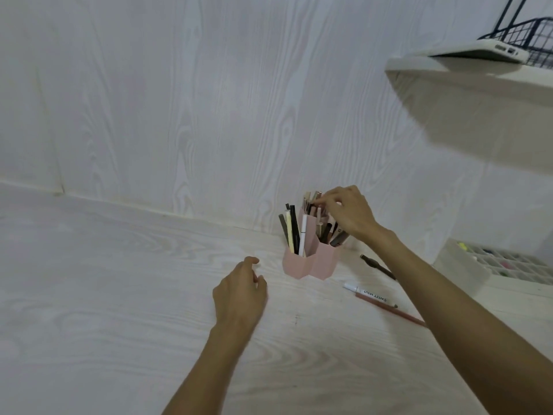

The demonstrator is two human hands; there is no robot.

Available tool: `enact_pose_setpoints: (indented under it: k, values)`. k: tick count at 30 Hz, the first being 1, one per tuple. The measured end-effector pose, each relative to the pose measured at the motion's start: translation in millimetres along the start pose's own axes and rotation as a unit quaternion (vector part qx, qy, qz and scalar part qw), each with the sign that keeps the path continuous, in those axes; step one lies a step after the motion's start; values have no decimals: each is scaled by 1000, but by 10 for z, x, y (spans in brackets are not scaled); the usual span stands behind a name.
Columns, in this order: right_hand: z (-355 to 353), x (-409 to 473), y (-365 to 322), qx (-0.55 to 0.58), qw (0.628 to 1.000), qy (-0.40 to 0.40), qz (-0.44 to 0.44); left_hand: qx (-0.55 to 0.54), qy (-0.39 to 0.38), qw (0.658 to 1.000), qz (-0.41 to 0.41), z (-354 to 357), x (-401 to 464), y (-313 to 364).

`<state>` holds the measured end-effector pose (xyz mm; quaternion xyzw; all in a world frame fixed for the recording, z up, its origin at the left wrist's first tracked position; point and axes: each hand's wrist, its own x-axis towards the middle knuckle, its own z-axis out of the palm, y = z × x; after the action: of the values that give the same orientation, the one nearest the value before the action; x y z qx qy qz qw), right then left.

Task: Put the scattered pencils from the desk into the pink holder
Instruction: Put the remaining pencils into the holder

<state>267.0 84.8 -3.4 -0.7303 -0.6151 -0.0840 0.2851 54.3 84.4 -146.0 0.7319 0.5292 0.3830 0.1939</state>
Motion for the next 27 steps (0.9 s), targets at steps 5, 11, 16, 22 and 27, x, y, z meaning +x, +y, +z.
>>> enact_pose_setpoints:
  k: [5,11,16,22,27]
  values:
    - [-175,7,27,-50,995,-81,-40,4,-1,1000,1,-3,15,1]
    - [-596,-314,161,30,998,-28,-52,15,-11,1000,6,-20,5,3]
    - [-578,-1135,773,78,988,-96,94,45,-13,997,60,-11,-29,63]
    - [34,-1842,1131,26,989,-34,140,104,-55,977,179,-6,-88,169]
    - [154,-1877,1131,14,998,-41,49,92,-77,967,225,39,-177,320]
